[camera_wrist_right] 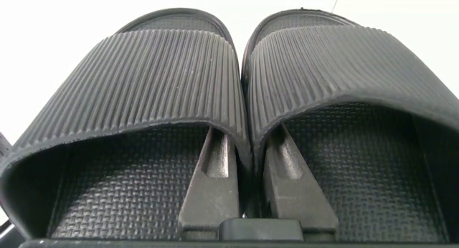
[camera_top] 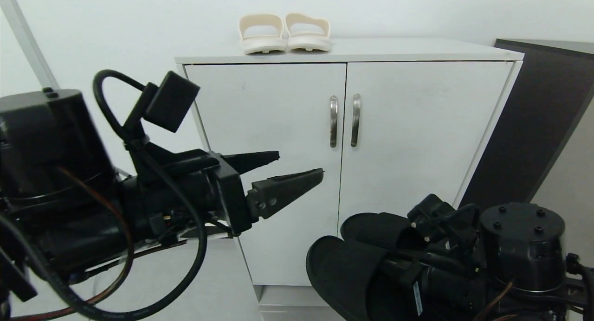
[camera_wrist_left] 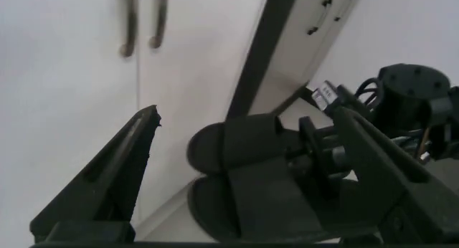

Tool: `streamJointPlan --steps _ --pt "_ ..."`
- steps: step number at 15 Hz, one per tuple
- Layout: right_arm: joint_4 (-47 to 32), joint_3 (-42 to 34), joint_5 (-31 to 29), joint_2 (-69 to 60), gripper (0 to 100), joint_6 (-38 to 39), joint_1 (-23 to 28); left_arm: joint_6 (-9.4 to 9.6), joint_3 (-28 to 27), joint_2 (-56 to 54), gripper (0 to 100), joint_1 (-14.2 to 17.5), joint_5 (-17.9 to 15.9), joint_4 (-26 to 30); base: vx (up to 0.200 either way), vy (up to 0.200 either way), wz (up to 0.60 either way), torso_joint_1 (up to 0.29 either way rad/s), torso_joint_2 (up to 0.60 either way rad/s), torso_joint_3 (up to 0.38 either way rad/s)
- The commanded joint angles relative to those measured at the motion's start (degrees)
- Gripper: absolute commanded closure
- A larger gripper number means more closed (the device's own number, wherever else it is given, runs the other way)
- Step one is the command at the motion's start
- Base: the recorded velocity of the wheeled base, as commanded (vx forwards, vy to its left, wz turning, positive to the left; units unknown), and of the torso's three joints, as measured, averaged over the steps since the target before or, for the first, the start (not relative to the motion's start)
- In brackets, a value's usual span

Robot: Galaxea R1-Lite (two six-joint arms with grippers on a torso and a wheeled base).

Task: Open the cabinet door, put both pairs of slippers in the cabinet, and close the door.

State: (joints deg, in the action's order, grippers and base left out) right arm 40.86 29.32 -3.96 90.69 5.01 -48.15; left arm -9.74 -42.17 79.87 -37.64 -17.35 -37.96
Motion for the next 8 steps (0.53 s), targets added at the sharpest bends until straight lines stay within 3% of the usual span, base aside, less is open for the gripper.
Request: streamJointPlan --steps 1,6,7,8 --pt "0.0 -0.1 0.0 0.1 100 0.0 0.1 -0.72 -4.2 5.6 0 -1.3 -2.0 0.0 0.000 0.000 0.00 0.000 0.00 0.000" --pt "0.0 -0.2 0.0 0.3 100 0.0 0.2 -2.92 -12.9 12.1 0 -1.6 -11.7 1.3 0.000 0.000 0.00 0.000 0.00 0.000" --pt "0.0 -0.2 0.0 0.4 100 0.1 0.2 -3.79 -15.3 13.7 0 -1.6 -12.6 1.8 0.000 0.000 0.00 0.000 0.00 0.000" --pt "0.0 -0.2 0.0 0.6 100 0.1 0.2 -5.90 -18.6 15.8 0 -1.5 -14.6 1.9 0.000 0.000 0.00 0.000 0.00 0.000"
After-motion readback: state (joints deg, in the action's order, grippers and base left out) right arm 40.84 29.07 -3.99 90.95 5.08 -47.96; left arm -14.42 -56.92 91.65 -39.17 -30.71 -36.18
